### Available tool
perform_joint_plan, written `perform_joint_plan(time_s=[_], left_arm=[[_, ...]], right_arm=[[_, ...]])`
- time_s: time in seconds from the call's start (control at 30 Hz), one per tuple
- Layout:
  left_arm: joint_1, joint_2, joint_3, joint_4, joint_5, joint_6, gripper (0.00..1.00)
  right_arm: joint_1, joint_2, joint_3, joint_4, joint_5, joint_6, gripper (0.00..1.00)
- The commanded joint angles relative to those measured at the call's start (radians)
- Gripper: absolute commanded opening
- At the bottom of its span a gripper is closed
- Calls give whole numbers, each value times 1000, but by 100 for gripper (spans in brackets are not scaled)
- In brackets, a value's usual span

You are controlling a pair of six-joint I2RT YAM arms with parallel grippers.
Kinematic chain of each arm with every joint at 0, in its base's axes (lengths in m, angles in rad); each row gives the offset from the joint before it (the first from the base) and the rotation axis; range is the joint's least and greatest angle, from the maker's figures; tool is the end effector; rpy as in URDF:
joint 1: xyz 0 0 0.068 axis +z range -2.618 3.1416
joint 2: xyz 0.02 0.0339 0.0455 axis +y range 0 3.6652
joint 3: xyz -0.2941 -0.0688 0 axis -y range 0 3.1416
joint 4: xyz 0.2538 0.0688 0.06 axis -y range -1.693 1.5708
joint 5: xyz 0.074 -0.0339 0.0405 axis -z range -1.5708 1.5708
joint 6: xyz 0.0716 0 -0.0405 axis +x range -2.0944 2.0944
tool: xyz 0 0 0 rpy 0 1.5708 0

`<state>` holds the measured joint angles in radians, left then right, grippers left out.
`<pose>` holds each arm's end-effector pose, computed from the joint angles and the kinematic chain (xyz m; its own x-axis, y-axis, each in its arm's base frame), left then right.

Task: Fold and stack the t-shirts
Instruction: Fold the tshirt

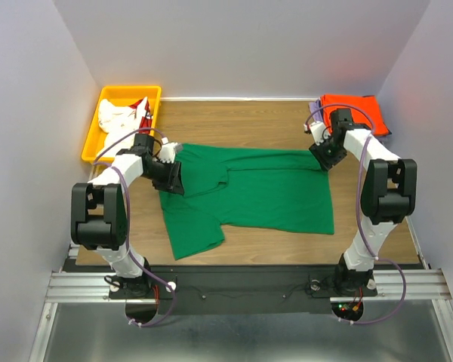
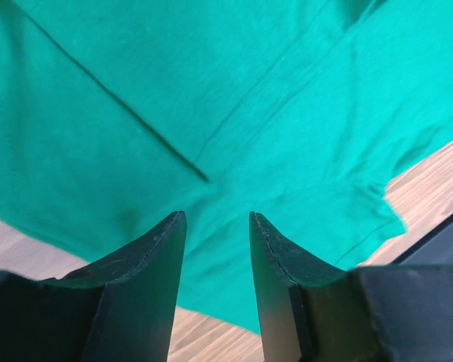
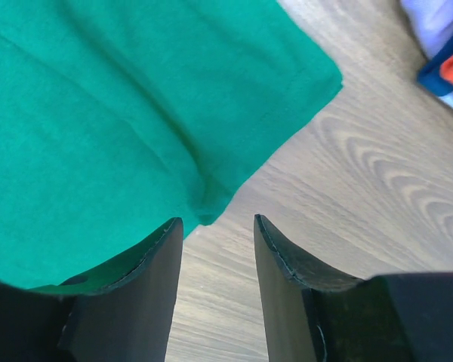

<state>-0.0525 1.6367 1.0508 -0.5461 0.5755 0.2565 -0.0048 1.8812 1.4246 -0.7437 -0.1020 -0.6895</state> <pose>0.3385 -0.0568 0.1953 -0.8047 0.2554 -0.5359 0.4953 0.7866 -0.3688 0.4167 0.0053 0.2001 -0.6988 -0.6295 -0.3397 -0.6177 0.7705 -0.1571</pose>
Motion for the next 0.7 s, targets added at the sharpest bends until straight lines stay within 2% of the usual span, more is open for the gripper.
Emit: perform_joint_plan(time_s=[0.0,0.3,0.67], left_arm=[[10,-2,-12,40,89,-94,47],[10,106,0,63,95,-148,39],[10,153,-2,94,52,-172,38]], right_arm=[[2,-25,25,49,24,-21,49],[29,18,28,64,7,-22,49],[35,29,11,72,7,-42,51]])
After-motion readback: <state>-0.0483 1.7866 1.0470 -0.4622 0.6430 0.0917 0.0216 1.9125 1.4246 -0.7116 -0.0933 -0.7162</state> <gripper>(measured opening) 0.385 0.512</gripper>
